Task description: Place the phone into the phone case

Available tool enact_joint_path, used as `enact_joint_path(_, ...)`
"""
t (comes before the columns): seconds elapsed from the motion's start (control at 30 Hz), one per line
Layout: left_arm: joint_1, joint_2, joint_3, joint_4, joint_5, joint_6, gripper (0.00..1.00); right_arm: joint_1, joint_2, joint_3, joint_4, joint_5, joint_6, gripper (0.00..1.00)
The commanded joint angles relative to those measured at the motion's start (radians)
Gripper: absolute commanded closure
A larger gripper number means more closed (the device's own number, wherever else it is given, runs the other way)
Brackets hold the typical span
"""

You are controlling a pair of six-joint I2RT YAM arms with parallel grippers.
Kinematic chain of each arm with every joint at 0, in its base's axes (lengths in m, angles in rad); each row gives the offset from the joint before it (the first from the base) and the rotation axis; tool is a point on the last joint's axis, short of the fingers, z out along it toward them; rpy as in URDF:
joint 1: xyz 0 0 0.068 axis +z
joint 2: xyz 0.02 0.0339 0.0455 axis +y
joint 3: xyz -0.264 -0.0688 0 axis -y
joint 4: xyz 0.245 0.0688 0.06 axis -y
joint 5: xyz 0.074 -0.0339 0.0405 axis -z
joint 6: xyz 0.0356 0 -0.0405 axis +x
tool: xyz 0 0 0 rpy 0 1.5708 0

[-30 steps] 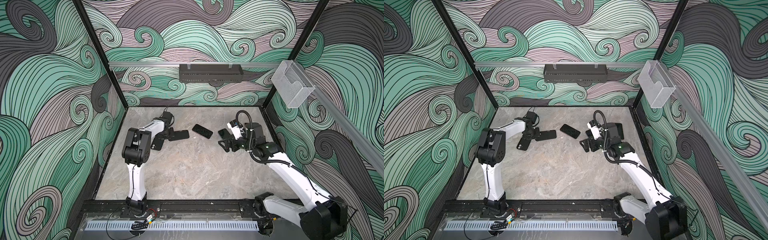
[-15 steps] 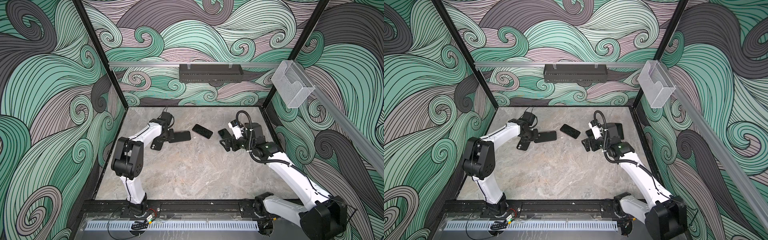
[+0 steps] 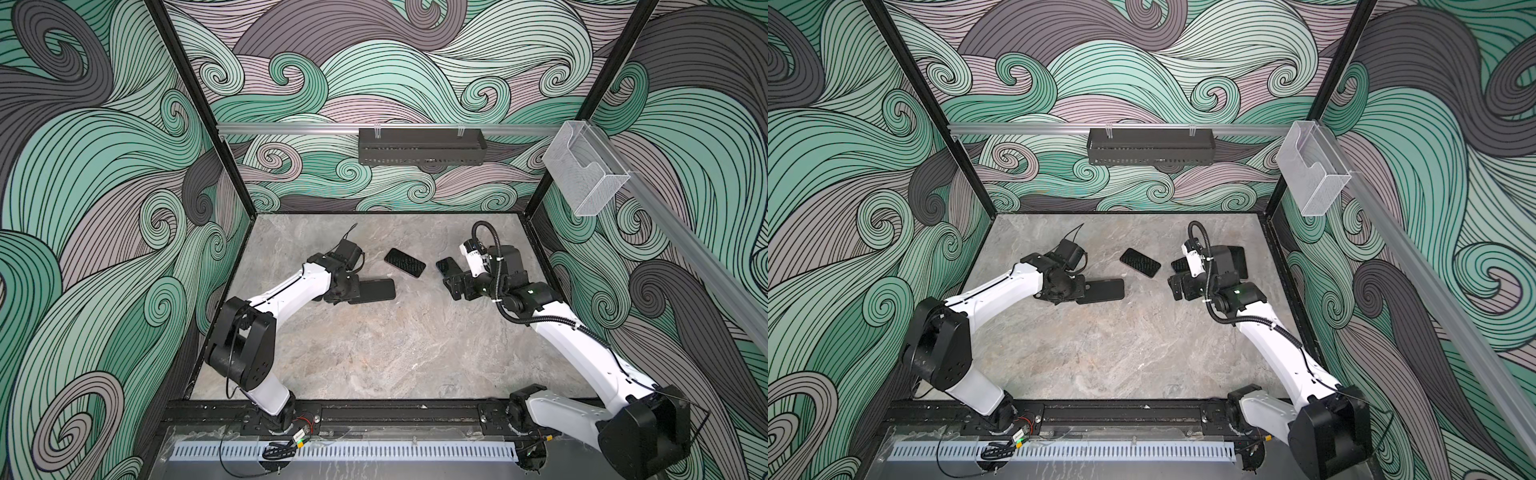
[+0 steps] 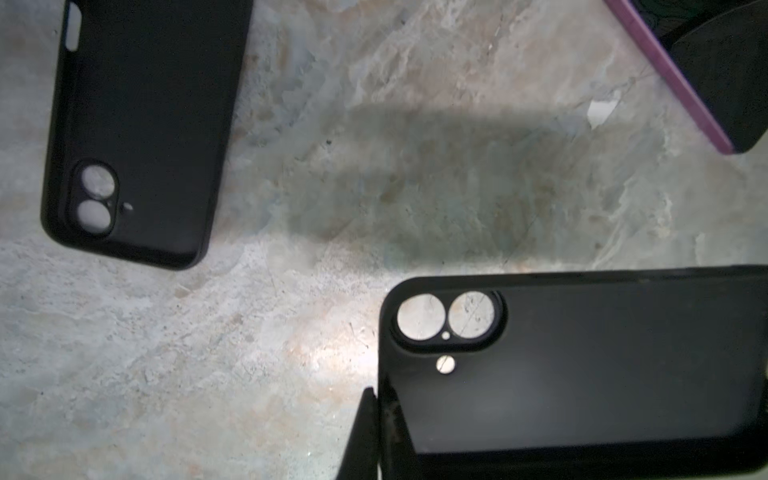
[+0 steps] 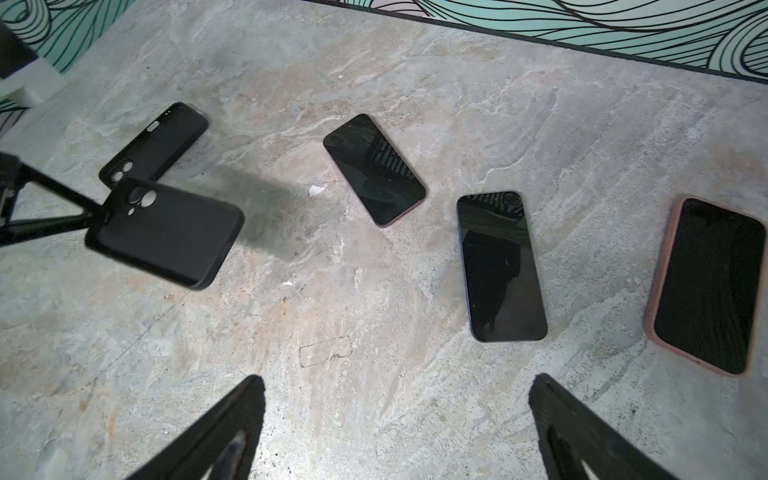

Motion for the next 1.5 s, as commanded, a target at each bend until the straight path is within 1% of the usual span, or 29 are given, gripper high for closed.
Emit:
enact_joint_path(0.0, -0.058, -0.028, -0.044, -0.030, -0.078, -0.061, 1.00, 0.006, 0.005, 0.025, -0.028, 0.047, 0.006, 0.01)
enact_joint_path(0.13, -0.129, -0.040, -0.095, -0.008, -0.101, -0.105, 1.00, 0.006, 0.006, 0.040, -0.046, 0.050, -0.005, 0.01)
enact_joint_path(0.23, -0.176, -0.041, -0.112, 0.000, -0.126, -0.133, 1.00, 0.006, 0.002, 0.041, -0.050, 0.055, -0.007, 0.01)
enact_joint_path(0.37, -0.240, -0.035, -0.132, 0.052, -0.133, -0.182, 1.00, 0.006, 0.004, 0.033, -0.049, 0.062, -0.006, 0.01)
enact_joint_path(0.53, -0.306, 0.028, -0.124, 0.097, -0.140, -0.255, 1.00, 0.006, 0.021, 0.034, -0.070, 0.117, 0.007, 0.01)
enact_joint_path(0.67, -0.355, 0.082, -0.100, 0.096, -0.167, -0.294, 1.00, 0.006, 0.028, 0.038, -0.086, 0.127, 0.004, 0.01)
enact_joint_path(0.93, -0.409, 0.143, -0.085, 0.123, -0.172, -0.351, 1.00, 0.006, 0.043, 0.038, -0.092, 0.147, 0.007, 0.01)
enact_joint_path(1.0, -0.416, 0.154, -0.083, 0.127, -0.168, -0.354, 1.00, 0.007, 0.054, 0.042, -0.100, 0.171, 0.016, 0.01)
enact_joint_path(1.03, -0.419, 0.156, -0.083, 0.129, -0.165, -0.354, 0.97, 0.006, 0.060, 0.043, -0.102, 0.176, 0.016, 0.01)
enact_joint_path(1.23, -0.420, 0.141, -0.082, 0.130, -0.148, -0.339, 0.69, 0.006, 0.110, 0.066, -0.128, 0.167, 0.007, 0.01)
enact_joint_path(1.33, -0.420, 0.114, -0.080, 0.132, -0.137, -0.327, 0.56, 0.005, 0.144, 0.088, -0.147, 0.164, -0.008, 0.01)
enact_joint_path(1.4, -0.420, 0.085, -0.082, 0.135, -0.136, -0.314, 0.45, 0.002, 0.178, 0.104, -0.163, 0.139, -0.030, 0.01)
enact_joint_path(1.43, -0.419, 0.070, -0.081, 0.134, -0.138, -0.308, 0.41, 0.000, 0.200, 0.117, -0.175, 0.123, -0.042, 0.01)
enact_joint_path(1.47, -0.419, 0.051, -0.080, 0.129, -0.147, -0.299, 0.35, -0.005, 0.231, 0.138, -0.198, 0.117, -0.048, 0.01)
